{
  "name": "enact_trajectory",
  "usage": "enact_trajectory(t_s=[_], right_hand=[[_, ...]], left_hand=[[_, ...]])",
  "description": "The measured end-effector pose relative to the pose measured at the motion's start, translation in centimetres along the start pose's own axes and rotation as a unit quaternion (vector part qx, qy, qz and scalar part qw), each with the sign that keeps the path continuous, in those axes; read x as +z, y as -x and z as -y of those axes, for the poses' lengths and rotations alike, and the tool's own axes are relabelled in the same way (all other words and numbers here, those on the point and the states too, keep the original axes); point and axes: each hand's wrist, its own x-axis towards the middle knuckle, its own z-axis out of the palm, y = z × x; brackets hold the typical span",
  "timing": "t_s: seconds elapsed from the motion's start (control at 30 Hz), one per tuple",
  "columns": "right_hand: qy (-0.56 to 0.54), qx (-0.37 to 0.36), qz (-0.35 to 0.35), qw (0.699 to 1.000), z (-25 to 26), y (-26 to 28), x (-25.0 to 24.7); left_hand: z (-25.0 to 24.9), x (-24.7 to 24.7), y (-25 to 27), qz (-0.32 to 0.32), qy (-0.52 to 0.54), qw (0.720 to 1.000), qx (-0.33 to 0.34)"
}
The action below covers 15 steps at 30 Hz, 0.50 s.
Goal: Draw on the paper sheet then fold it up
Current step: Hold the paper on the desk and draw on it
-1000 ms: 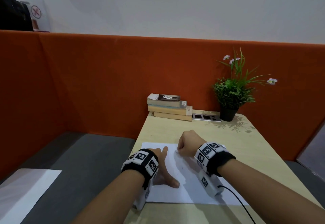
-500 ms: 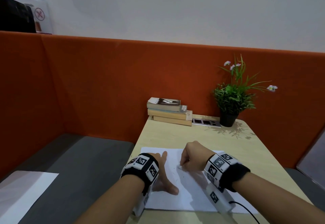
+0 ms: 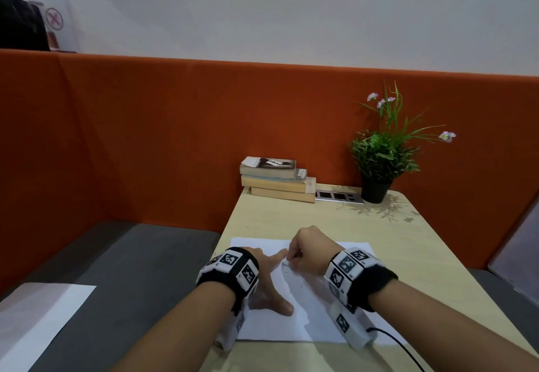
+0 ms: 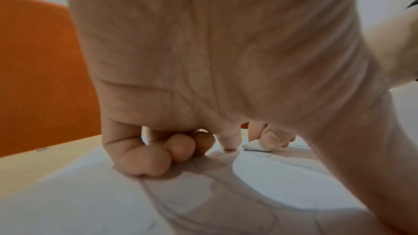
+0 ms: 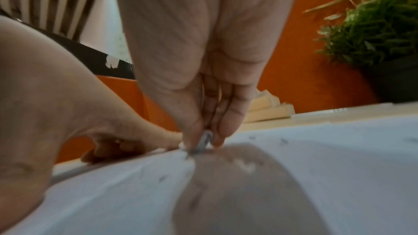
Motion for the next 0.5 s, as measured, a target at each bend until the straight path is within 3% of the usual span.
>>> enact_trajectory(t_s=[0.33,0.5], right_hand=[[0.017,-0.059,0.106,0.992,-0.7,3.6,0.1],[0.011,-0.034,0.042,0.998,0.2,1.2,-0.3]], left_hand=[[0.1,0.9,-0.3,-0.033,-0.024,0.999,-0.006],[0.0,0.9,-0.3,-0.032,-0.011,0.999,-0.008]])
